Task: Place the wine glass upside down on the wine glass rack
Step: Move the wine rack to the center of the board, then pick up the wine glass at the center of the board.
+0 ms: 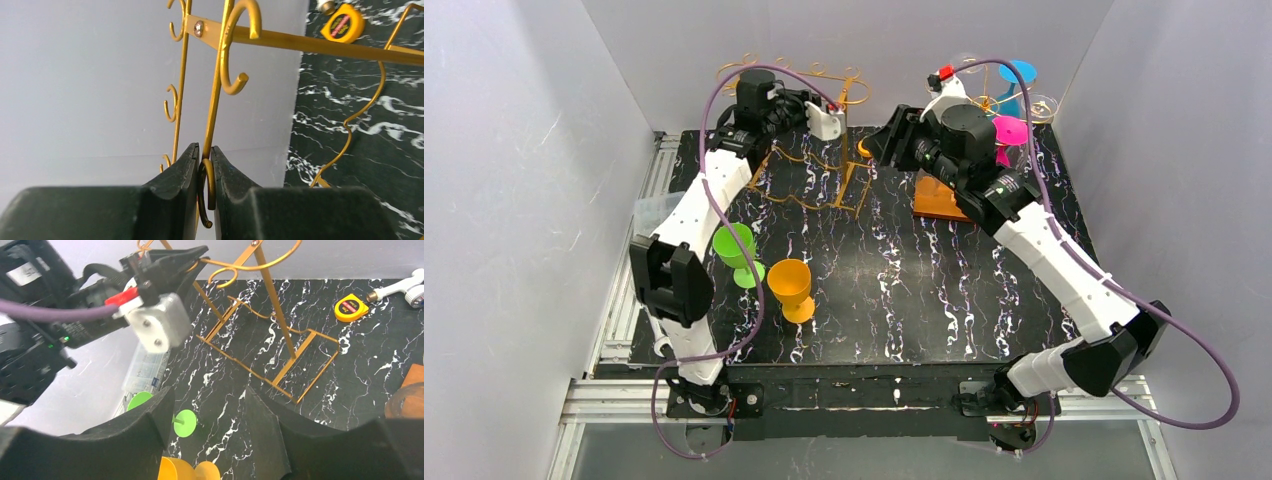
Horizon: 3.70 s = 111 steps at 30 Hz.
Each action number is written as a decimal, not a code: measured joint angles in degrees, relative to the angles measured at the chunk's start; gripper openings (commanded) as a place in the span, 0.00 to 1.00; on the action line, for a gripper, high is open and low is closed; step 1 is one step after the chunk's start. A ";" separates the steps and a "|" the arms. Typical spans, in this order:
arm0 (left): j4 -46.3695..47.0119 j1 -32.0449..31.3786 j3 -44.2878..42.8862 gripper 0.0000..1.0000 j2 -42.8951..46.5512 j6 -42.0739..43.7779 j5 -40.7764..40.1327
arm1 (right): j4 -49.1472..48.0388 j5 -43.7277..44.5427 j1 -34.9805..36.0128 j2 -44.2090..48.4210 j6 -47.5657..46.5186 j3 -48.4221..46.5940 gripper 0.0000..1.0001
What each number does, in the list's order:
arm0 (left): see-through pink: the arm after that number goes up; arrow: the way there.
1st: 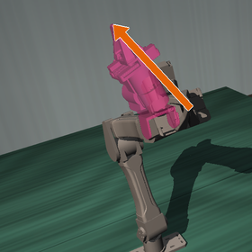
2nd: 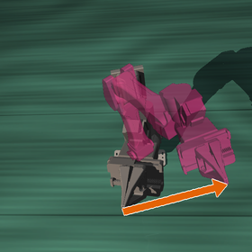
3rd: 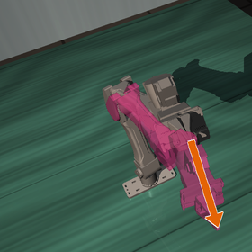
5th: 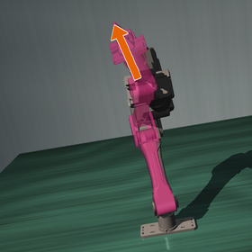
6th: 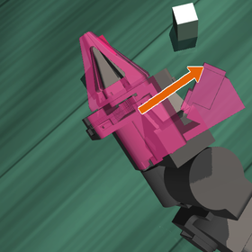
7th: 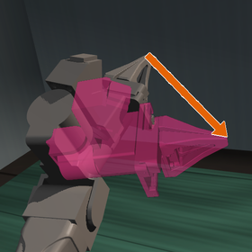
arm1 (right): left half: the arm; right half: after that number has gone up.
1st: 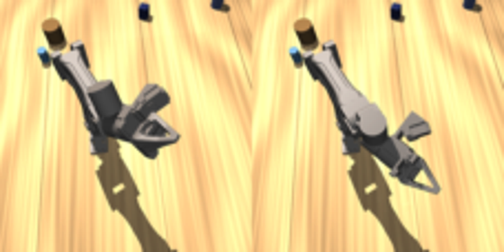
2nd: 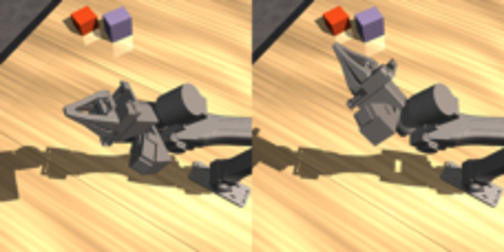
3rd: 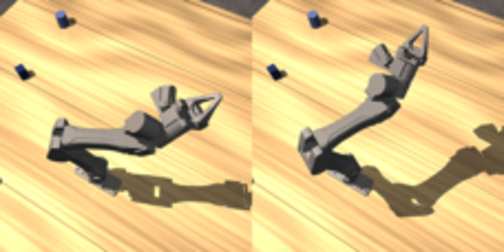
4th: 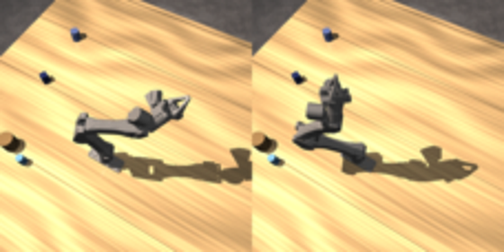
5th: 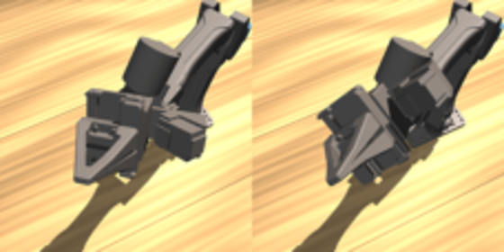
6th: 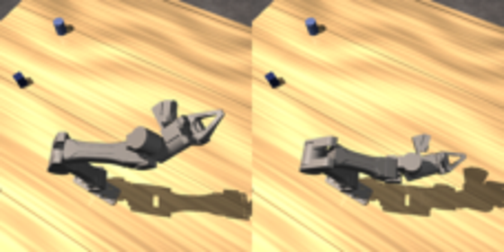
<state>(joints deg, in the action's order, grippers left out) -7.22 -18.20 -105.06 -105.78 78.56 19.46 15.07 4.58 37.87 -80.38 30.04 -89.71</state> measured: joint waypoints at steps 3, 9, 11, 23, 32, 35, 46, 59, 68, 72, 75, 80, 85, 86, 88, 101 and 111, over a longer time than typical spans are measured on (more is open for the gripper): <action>-3.52 -2.51 2.43 0.06 3.76 0.96 -1.99 | 0.00 0.17 -0.17 1.14 -0.02 1.31 0.62; -9.51 -8.24 7.85 0.07 11.54 2.45 -6.03 | 0.15 0.85 -0.85 2.80 -0.07 3.17 0.62; -10.82 -10.14 9.75 0.07 13.90 2.60 -7.58 | 0.20 1.09 -1.03 3.69 -0.11 4.04 0.62; -12.22 -14.40 17.57 0.74 20.98 -2.99 -14.21 | 1.60 2.43 -1.18 9.84 -0.44 8.52 0.63; -20.39 -14.40 8.28 0.98 20.92 -17.51 -15.87 | 1.97 2.21 -1.38 8.44 -0.46 8.81 0.56; -26.29 -14.34 1.31 0.98 20.92 -25.86 -15.61 | 2.40 2.16 -1.40 6.21 -0.66 8.04 0.54; -31.76 -1.38 -4.92 0.90 25.29 -42.99 -15.56 | 3.65 2.34 -1.77 -1.07 -3.72 1.73 0.38; -25.73 5.29 -1.22 0.90 17.07 -44.13 -19.58 | 5.01 1.09 -3.98 -7.02 -7.98 -5.44 0.49; -33.92 6.58 -7.37 0.98 19.32 -48.17 -16.94 | 6.62 -0.31 -4.09 -6.23 -9.03 -6.10 0.98; -39.19 7.56 -10.14 0.98 22.71 -50.29 -16.11 | 8.13 -1.33 -4.00 -2.99 -8.83 -6.08 0.98; -43.08 8.24 -9.09 0.98 27.08 -51.34 -15.67 | 8.98 -1.79 -3.32 -0.17 -8.66 -6.08 0.98; -48.04 11.41 2.14 0.93 35.65 -52.68 -12.90 | 10.82 2.54 5.70 2.29 -9.29 -6.12 0.99; -52.00 16.33 12.98 0.88 35.78 -53.37 -9.20 | 16.55 8.98 20.55 -2.51 -11.74 -9.46 0.98; -52.37 17.53 14.69 0.88 34.95 -53.42 -8.41 | 17.57 10.23 22.16 -3.74 -12.15 -10.05 0.98; -52.81 19.87 17.33 0.88 33.51 -53.46 -7.19 | 19.63 12.48 23.87 -5.49 -12.59 -10.58 0.99; -47.63 23.63 28.94 0.79 29.14 -53.40 -3.89 | 23.37 23.98 32.04 -6.95 -13.51 -10.69 0.98; -40.02 24.85 33.33 0.39 24.92 -55.10 -2.27 | 22.38 25.51 32.06 -6.93 -12.61 -8.72 0.90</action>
<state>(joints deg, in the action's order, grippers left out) -47.24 6.66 -71.72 -80.86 23.46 17.19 37.45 30.09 69.93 -87.31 17.43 -98.43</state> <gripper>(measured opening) 0.623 0.946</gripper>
